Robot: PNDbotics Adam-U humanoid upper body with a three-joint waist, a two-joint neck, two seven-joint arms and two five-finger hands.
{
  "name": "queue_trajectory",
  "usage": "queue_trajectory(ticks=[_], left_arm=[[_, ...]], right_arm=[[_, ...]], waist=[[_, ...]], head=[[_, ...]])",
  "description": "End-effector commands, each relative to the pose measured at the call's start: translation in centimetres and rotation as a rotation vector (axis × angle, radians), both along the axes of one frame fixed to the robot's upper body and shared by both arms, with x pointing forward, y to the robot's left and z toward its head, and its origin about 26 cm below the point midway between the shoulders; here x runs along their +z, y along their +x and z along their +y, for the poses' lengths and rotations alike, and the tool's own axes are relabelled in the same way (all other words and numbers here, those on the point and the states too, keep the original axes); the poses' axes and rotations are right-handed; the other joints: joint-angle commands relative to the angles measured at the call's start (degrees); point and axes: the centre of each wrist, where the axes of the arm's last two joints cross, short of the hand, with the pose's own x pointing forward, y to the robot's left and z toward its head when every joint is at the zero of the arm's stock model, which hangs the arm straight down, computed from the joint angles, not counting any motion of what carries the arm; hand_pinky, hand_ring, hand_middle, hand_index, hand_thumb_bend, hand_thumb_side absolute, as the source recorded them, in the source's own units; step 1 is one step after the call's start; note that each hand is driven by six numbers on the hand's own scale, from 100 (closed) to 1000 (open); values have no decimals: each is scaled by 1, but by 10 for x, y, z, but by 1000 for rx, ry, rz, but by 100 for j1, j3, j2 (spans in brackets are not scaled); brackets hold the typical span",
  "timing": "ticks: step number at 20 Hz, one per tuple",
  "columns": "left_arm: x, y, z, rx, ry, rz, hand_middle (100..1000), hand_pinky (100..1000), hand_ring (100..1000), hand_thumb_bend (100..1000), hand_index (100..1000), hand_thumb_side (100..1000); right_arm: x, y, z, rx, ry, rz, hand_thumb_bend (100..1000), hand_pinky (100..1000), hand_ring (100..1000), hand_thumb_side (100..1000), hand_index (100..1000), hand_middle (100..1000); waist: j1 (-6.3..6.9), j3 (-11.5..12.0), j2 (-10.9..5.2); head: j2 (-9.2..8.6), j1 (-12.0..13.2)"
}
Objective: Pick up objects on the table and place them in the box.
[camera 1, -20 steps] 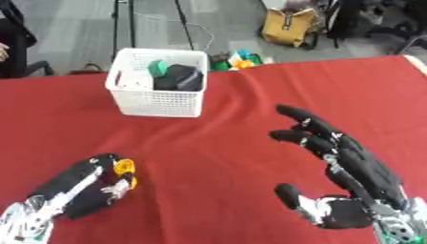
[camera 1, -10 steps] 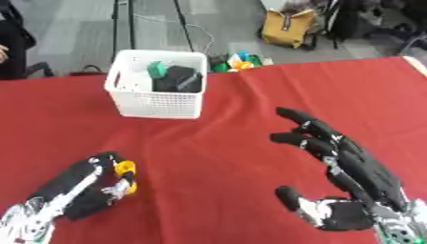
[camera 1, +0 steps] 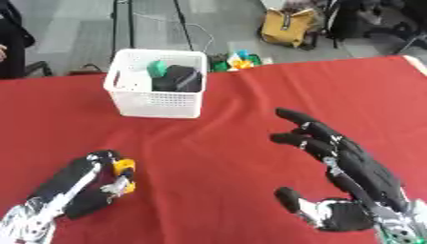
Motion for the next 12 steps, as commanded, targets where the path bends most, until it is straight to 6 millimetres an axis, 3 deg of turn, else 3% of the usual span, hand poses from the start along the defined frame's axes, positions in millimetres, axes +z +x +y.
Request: queue_trajectory(ticks=[1,5,11,12], left_arm=[[5,1,-1,12,-7,-29,698,952,927,100,672,1000],[5,1,-2,19,-11,-34,688,948,921,100,656,994],[7,0,-2,22,-27,-52,673,932,909,100,640,916],[7,0,-2,25,-25,-51,670,928,904,100,637,789]], right_arm=[[7,-3,0,5,7,-26,423,779,1000,1000,891,1000],[7,-3,-1,3,9,-25,422,778,1000,1000,891,1000],[7,-3,-1,1,11,-25,421,778,1000,1000,890,1000],[7,-3,-1,1,10,-24,419,777,1000,1000,890,1000]], waist=[[0,-12,-89],[2,-14,-87],[-1,-12,-85],[0,-10,-86]], head=[[-58,-4],[-57,-4],[-52,-5],[-52,-5]])
